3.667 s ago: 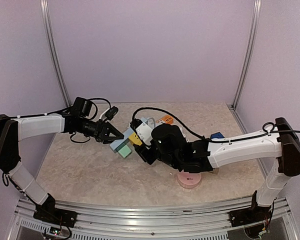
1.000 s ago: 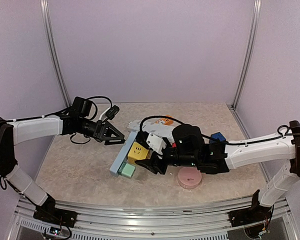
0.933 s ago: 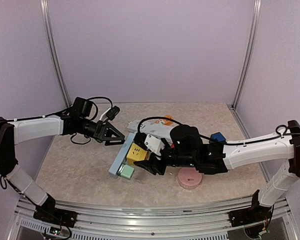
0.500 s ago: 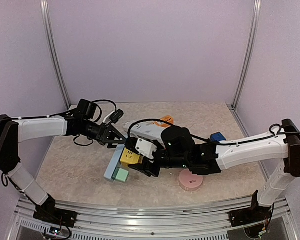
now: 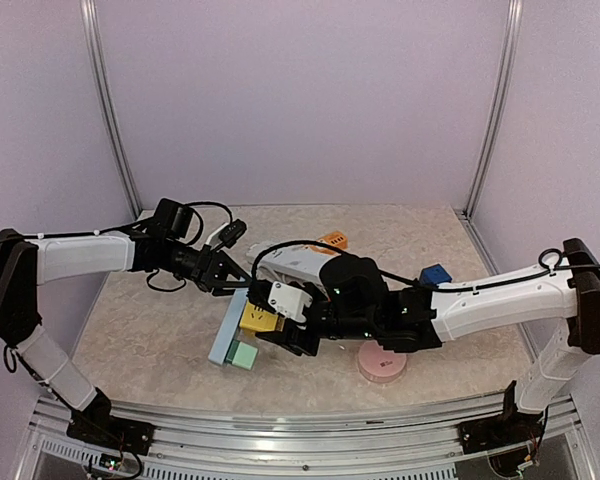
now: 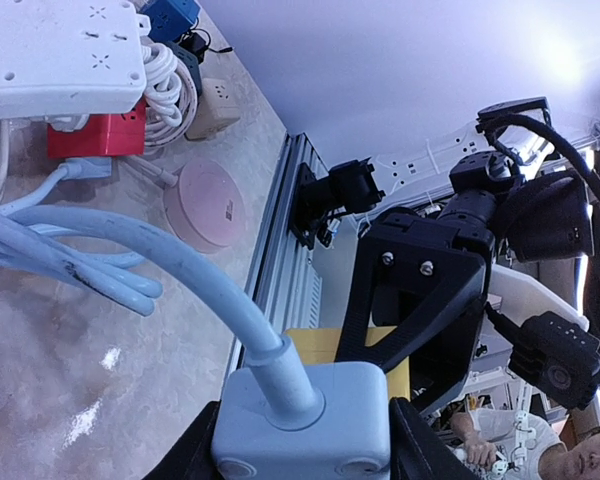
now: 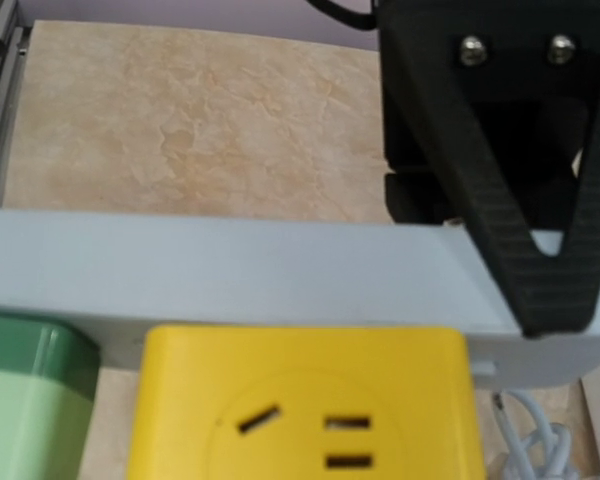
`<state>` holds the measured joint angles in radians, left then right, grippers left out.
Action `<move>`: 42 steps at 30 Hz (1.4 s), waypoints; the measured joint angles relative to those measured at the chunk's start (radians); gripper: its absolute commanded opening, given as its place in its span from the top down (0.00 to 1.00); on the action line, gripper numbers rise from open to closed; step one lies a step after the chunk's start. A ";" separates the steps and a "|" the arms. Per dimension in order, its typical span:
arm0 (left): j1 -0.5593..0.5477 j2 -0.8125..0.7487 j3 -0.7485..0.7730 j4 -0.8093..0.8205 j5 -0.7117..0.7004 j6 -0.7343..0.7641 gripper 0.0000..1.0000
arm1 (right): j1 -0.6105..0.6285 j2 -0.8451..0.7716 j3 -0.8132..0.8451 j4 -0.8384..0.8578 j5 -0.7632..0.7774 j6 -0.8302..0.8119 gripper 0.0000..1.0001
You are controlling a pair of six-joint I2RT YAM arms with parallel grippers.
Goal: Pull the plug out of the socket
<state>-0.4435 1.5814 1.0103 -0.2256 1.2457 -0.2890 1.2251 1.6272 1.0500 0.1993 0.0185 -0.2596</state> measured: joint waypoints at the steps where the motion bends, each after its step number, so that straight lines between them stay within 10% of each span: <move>1: 0.000 0.000 0.000 0.000 0.001 -0.001 0.64 | 0.002 0.000 0.000 0.000 0.004 -0.002 1.00; 42: 0.029 0.000 -0.003 0.007 -0.013 0.000 0.75 | -0.038 -0.103 -0.132 0.270 0.004 0.092 1.00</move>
<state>-0.4141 1.5814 1.0073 -0.2188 1.2327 -0.2890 1.1873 1.5242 0.9180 0.4694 0.0223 -0.1673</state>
